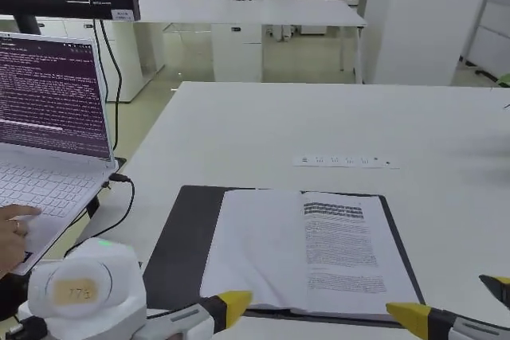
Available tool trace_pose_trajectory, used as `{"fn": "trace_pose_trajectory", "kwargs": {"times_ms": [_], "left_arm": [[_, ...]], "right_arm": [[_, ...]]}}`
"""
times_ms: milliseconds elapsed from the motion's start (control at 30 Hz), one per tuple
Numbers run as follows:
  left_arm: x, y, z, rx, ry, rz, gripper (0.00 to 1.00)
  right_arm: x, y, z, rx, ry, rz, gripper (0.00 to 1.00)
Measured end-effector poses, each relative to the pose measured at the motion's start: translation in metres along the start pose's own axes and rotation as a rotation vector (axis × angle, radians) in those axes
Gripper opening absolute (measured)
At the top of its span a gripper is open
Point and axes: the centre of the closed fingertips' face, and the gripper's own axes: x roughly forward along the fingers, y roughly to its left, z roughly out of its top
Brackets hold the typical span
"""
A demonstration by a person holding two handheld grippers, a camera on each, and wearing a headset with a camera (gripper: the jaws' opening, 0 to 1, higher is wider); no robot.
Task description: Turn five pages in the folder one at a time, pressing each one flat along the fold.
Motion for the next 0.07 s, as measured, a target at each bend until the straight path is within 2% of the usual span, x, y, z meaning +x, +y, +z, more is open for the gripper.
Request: {"fn": "trace_pose_trajectory", "kwargs": {"times_ms": [67], "left_arm": [[-0.0017, 0.0019, -0.0001, -0.019, 0.002, 0.003, 0.99]], "right_arm": [[-0.0008, -0.0023, -0.0016, -0.003, 0.01, -0.01, 1.0]]}}
